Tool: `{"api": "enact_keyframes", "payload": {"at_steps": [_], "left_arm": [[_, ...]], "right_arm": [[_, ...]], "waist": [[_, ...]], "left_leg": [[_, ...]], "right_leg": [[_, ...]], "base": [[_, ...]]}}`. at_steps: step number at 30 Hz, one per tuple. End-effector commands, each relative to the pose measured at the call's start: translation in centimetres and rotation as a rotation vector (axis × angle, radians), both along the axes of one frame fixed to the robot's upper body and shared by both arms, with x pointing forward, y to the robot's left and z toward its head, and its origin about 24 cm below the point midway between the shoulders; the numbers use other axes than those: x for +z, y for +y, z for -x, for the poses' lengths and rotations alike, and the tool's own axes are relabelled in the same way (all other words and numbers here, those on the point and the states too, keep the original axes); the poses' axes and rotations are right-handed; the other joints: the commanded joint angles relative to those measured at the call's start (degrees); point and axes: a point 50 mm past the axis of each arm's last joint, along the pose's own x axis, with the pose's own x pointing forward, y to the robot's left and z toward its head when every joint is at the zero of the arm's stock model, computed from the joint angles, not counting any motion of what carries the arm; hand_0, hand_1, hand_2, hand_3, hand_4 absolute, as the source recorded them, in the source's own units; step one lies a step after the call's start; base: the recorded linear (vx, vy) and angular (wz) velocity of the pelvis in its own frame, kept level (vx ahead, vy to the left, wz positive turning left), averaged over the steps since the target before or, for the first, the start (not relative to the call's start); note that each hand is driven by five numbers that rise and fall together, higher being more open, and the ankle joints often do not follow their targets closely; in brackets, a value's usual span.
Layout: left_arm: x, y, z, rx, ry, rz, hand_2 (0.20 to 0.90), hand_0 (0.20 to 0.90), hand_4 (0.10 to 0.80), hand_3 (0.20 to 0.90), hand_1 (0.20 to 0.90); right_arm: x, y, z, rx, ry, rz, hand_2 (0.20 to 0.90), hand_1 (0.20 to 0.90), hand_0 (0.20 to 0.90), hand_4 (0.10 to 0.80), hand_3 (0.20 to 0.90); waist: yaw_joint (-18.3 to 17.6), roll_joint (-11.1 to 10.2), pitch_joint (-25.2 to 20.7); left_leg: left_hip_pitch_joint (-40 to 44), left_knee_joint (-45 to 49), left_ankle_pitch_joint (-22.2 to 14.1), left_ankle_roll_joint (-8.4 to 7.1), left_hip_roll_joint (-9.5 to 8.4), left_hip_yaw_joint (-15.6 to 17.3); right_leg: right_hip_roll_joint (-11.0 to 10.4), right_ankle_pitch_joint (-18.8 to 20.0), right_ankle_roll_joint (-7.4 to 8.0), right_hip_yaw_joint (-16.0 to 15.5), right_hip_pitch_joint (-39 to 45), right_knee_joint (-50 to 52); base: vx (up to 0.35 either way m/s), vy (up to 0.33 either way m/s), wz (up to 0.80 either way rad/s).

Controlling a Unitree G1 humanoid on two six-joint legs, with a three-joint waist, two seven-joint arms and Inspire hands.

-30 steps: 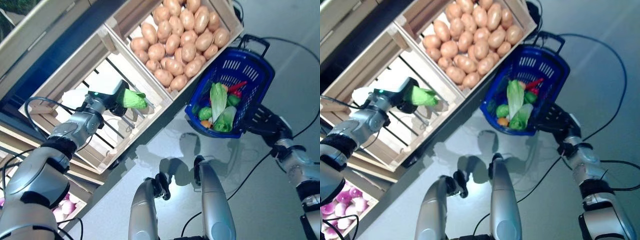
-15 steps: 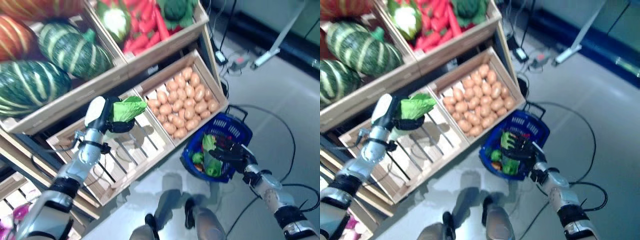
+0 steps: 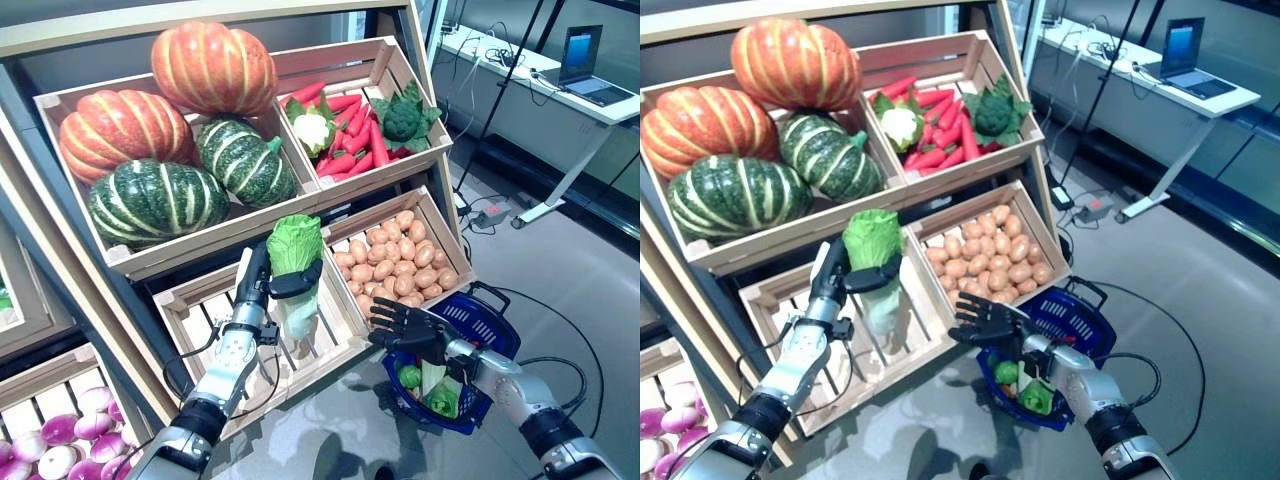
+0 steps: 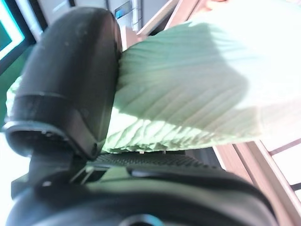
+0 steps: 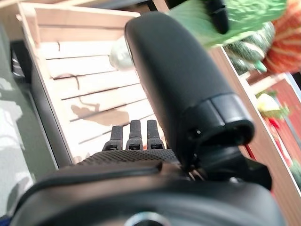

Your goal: Put vegetables into the basket

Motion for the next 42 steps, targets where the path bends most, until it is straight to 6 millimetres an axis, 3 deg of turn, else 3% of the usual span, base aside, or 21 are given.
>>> {"api": "enact_keyframes", "payload": {"at_steps": [1,13,24,27,35,42], "left_arm": [[5.0,-1.6,-0.8,-0.091,-0.261,0.085,0.300,0.300,0.400,0.300,0.300],[2.6,-6.1,0.4,-0.314,-0.140,0.210,0.300,0.300,0.400,0.300,0.300],[1.9,-8.8,1.3,-0.478,-0.100,0.258,0.300,0.300,0.400,0.300,0.300],[2.1,-9.4,1.5,-0.514,-0.109,0.277,0.300,0.300,0.400,0.300,0.300],[4.0,-11.1,1.3,-0.592,-0.171,0.294,0.300,0.300,0.400,0.300,0.300],[5.9,-12.2,1.2,-0.647,-0.219,0.347,0.300,0.300,0.400,0.300,0.300]], "right_arm": [[3.3,3.3,-2.6,0.062,-0.124,-0.098,0.900,0.900,0.900,0.800,0.900],[6.1,6.4,-5.6,0.054,-0.107,-0.177,0.900,0.900,0.900,0.800,0.900],[7.2,6.8,-7.4,0.036,-0.061,-0.172,0.900,0.900,0.900,0.800,0.900],[6.9,6.9,-7.5,0.056,-0.018,-0.179,0.900,0.900,0.900,0.800,0.900],[3.1,6.9,-6.0,0.147,0.179,-0.159,0.900,0.900,0.900,0.800,0.900],[1.7,7.1,-5.4,0.154,0.229,-0.132,0.900,0.900,0.900,0.800,0.900]], "waist": [[0.9,-2.2,-5.5],[3.0,-2.6,-5.8],[4.2,-2.4,-6.0],[4.5,-2.4,-6.0],[5.2,-2.4,-6.1],[5.4,-2.1,-6.0]], "left_leg": [[-2.7,-1.0,-0.4,-0.69,-1.52,0.0],[-1.6,-1.1,-1.1,-0.50,-1.39,-0.8],[-1.8,-1.1,-1.2,-0.58,-1.21,-1.4],[-1.7,-1.1,-1.3,-0.57,-1.24,-1.7],[-1.6,-1.1,-1.3,-0.54,-1.26,-2.6],[-1.8,-1.1,-1.1,-0.60,-1.27,-3.2]], "right_leg": [[-2.2,-1.1,0.58,-0.5,1.5,0.1],[-1.8,-1.5,0.44,-1.2,2.9,0.1],[-2.0,-1.5,0.46,-2.0,3.0,0.1],[-2.1,-1.6,0.45,-2.1,3.1,0.1],[-2.4,-1.7,0.36,-2.6,3.6,0.1],[-2.3,-1.7,0.27,-2.5,3.6,0.1]], "base": [[0.015,-0.011,0.12],[0.036,-0.006,0.07],[0.016,0.007,0.06],[0.012,0.017,0.06],[0.002,0.011,0.02],[-0.010,0.009,0.06]]}}
